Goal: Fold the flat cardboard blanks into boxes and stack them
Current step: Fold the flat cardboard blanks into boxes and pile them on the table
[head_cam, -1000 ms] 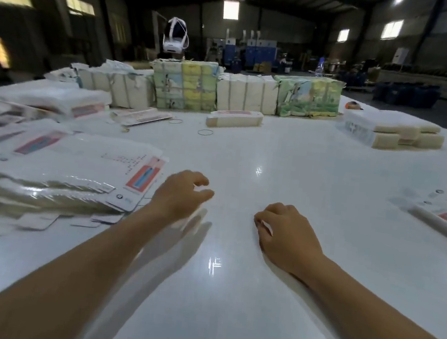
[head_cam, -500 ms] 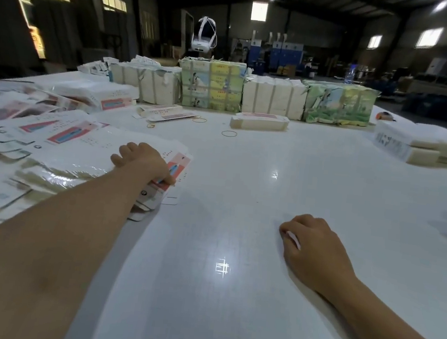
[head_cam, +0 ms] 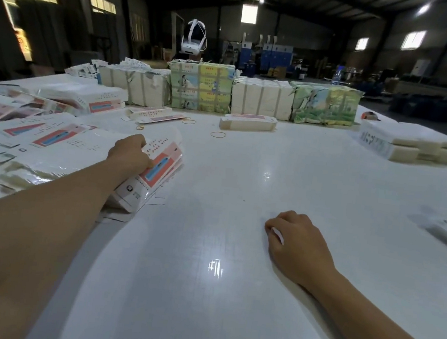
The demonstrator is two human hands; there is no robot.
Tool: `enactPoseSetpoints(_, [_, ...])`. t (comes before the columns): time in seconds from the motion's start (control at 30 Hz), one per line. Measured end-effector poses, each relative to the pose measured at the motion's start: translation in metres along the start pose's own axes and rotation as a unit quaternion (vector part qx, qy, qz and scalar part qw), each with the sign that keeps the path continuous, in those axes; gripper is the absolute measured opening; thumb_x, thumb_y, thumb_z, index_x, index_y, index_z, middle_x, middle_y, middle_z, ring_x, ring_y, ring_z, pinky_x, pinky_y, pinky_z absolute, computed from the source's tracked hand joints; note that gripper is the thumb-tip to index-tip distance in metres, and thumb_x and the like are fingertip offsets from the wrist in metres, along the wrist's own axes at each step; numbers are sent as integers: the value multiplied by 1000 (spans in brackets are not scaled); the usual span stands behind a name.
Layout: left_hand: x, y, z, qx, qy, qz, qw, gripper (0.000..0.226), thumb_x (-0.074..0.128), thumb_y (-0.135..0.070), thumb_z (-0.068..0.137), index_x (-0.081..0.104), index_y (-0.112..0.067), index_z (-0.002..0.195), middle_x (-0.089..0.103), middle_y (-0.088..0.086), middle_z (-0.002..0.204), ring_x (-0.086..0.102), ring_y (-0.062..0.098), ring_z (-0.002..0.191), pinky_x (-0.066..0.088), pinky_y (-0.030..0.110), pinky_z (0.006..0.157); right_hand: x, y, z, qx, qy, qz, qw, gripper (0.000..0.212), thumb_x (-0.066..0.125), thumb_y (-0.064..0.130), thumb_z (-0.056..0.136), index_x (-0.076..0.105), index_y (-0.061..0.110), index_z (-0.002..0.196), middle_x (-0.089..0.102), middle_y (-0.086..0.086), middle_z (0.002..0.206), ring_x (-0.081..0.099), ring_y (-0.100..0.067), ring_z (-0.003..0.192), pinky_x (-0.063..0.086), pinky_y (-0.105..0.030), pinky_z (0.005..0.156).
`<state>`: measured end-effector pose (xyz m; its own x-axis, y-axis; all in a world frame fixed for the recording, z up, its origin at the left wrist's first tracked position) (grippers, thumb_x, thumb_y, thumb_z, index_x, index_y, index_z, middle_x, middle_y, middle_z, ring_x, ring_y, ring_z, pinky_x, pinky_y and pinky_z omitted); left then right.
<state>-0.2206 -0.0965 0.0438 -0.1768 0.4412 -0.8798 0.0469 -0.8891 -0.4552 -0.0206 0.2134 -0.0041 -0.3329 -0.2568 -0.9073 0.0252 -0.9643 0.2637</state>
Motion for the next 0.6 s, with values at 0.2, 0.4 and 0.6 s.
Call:
enactPoseSetpoints(0.2, [-7,-14,-6,58,-24,176,982,43,68,-37,83,42,-29,117,52,8,103,52,25,94,45,42,78,0,1,0,-5,-5,-5,1000,29,41,26,98,63,24,116,57,6,119,47,-18,108,36,-26,87])
enactPoseSetpoints(0.4, [-7,-51,-24,77,36,-33,996,20,65,-23,87,56,-25,105,63,3,102,64,19,73,54,34,64,1,0,1,-6,-1,9,1000,30,42,25,97,64,23,117,57,5,122,47,-19,110,37,-28,89])
enactPoseSetpoints(0.6, [35,-126,-102,146,233,-266,924,20,62,-20,90,66,-39,93,72,-9,76,71,14,67,54,28,47,-6,-25,3,101,-17,235,966,29,43,14,97,66,16,115,62,-2,119,57,-22,108,45,-26,94])
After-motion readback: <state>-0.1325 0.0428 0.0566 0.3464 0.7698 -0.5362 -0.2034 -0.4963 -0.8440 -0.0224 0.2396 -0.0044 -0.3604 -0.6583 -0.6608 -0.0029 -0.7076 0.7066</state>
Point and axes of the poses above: each hand's wrist, its own z-axis towards the middle knuckle, its own x-axis out of the palm, y = z × x, the point moved 10 cm from there along z, towards the middle knuckle
